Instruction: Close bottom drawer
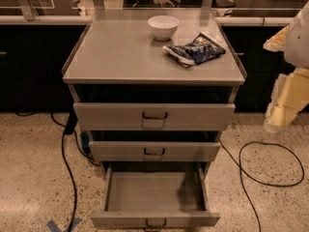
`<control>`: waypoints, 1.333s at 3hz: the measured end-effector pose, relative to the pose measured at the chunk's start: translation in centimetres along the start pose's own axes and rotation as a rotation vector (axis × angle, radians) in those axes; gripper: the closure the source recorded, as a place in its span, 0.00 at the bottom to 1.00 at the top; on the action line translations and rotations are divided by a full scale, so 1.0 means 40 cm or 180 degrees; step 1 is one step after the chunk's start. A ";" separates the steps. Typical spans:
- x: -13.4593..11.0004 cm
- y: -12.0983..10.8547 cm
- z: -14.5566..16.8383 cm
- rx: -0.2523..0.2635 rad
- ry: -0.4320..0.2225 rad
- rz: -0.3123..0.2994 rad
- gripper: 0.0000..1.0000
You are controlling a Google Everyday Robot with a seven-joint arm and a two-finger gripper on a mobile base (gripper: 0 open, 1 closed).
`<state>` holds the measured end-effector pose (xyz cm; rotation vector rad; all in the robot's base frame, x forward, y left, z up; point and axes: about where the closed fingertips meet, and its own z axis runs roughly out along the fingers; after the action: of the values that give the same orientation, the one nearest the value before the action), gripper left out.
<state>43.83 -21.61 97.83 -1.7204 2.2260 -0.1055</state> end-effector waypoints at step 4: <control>-0.047 -0.040 -0.006 0.0031 0.0023 -0.0109 0.00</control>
Offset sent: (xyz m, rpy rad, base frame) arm 0.0129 0.0218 0.0097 -0.0319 0.0059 0.0543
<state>45.67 -20.27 98.85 -1.7561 2.1979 -0.1306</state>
